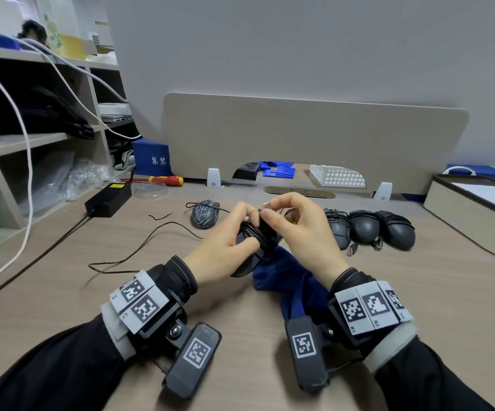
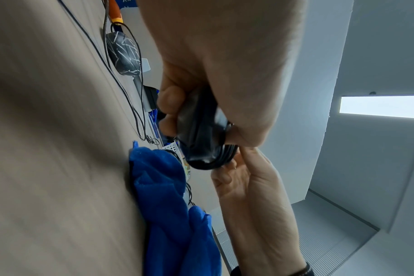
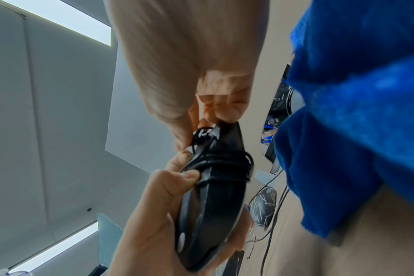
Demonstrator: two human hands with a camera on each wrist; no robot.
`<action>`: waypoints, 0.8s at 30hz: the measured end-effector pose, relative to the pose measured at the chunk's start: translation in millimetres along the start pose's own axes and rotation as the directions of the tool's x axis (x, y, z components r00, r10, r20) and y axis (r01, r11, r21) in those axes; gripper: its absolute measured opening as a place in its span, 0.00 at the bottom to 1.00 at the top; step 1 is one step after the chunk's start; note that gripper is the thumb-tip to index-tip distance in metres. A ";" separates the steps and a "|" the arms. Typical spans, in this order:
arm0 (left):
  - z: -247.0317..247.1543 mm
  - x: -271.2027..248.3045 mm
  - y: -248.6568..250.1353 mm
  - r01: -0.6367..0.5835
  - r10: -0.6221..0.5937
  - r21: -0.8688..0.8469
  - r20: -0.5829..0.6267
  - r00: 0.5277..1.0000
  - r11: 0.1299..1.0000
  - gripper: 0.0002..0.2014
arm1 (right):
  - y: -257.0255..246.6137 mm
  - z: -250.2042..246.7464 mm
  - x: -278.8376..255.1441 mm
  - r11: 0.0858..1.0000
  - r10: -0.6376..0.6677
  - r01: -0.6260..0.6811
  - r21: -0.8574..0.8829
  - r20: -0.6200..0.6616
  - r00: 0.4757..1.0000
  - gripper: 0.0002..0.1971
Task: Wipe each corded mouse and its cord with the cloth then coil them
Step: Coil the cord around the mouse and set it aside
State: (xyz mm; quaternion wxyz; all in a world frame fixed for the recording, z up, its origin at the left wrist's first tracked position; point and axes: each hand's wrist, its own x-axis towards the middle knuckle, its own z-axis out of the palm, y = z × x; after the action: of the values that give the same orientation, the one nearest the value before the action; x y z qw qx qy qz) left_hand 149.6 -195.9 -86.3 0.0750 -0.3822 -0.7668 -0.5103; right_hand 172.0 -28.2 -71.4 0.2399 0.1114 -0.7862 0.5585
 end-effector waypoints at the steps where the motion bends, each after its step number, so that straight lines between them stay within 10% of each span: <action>1: -0.3 0.1 1.7 0.002 -0.002 0.001 -0.004 1.000 1.000 0.10 | 0.2 0.8 -0.5 1.000 0.004 -0.003 0.014 -0.021 1.000 0.03; 8: 2.6 -1.9 2.0 0.087 -0.093 0.055 0.107 0.990 0.995 0.10 | -16.4 -10.8 -0.3 0.907 0.129 -0.056 0.417 -0.147 0.981 0.06; 16: -4.0 11.8 -20.4 0.331 -0.348 -0.108 -0.300 0.888 0.937 0.12 | -17.0 4.8 -7.0 0.816 0.152 -0.230 0.531 0.188 0.970 0.08; 24: -4.1 8.9 -19.0 0.398 -0.493 -0.329 -0.290 0.820 0.856 0.09 | -12.7 6.1 -12.0 0.772 0.308 -0.486 0.410 0.428 0.850 0.08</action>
State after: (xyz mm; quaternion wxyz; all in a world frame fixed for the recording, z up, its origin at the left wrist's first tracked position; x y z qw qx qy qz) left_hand 129.7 -198.3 -93.6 0.0439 -0.0957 -0.7357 -0.6690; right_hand 186.3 -39.5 -68.5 -0.0609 0.0924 -0.6467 0.7547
